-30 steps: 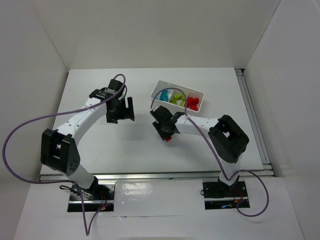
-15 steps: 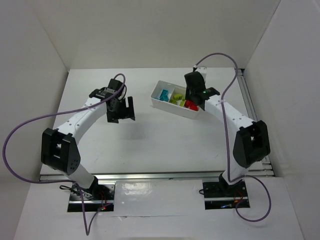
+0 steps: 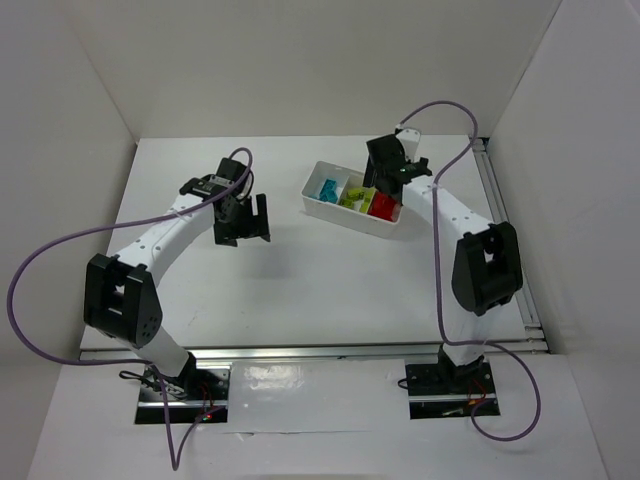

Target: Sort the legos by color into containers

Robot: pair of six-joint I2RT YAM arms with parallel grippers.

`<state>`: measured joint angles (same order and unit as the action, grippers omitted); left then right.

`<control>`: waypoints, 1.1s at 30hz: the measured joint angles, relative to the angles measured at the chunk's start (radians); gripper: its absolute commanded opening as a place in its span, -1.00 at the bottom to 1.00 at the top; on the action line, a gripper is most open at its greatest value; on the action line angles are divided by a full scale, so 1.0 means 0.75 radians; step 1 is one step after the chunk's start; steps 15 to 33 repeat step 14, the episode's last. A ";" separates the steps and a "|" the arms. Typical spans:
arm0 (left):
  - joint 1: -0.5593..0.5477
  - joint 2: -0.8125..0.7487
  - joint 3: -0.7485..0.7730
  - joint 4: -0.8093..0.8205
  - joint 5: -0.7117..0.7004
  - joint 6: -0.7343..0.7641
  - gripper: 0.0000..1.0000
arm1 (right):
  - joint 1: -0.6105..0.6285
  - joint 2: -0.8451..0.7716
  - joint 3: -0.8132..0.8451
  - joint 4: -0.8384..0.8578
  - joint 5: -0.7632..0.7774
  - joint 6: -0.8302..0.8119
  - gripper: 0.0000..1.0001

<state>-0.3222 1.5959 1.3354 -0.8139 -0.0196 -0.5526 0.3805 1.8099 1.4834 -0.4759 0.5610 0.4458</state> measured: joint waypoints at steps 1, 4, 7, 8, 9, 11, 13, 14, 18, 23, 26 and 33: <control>0.002 0.000 0.000 0.001 0.000 0.001 0.84 | -0.004 -0.017 0.007 -0.011 0.023 0.019 1.00; 0.008 0.000 0.000 0.002 0.000 0.001 0.84 | -0.039 -0.112 -0.001 -0.087 0.124 0.115 1.00; 0.009 0.000 0.000 0.005 -0.001 0.000 0.84 | -0.122 -0.271 -0.055 -0.190 0.258 0.253 1.00; 0.009 -0.001 0.001 0.006 -0.001 -0.002 0.84 | -0.154 -0.330 -0.084 -0.225 0.298 0.295 1.00; 0.009 -0.001 0.001 0.007 0.000 -0.002 0.84 | -0.188 -0.391 -0.117 -0.259 0.334 0.334 1.00; 0.009 -0.003 0.003 0.008 0.000 -0.002 0.84 | -0.245 -0.489 -0.183 -0.330 0.387 0.400 1.00; 0.009 -0.008 0.003 0.010 0.009 -0.002 0.84 | -0.281 -0.558 -0.241 -0.382 0.411 0.439 1.00; 0.009 -0.010 0.003 0.011 0.015 -0.002 0.84 | -0.297 -0.583 -0.272 -0.401 0.415 0.448 1.00; 0.009 -0.010 0.003 0.011 0.015 -0.002 0.84 | -0.297 -0.583 -0.272 -0.401 0.415 0.448 1.00; 0.009 -0.010 0.003 0.011 0.015 -0.002 0.84 | -0.297 -0.583 -0.272 -0.401 0.415 0.448 1.00; 0.009 -0.010 0.003 0.011 0.015 -0.002 0.84 | -0.297 -0.583 -0.272 -0.401 0.415 0.448 1.00; 0.009 -0.010 0.003 0.011 0.015 -0.002 0.84 | -0.297 -0.583 -0.272 -0.401 0.415 0.448 1.00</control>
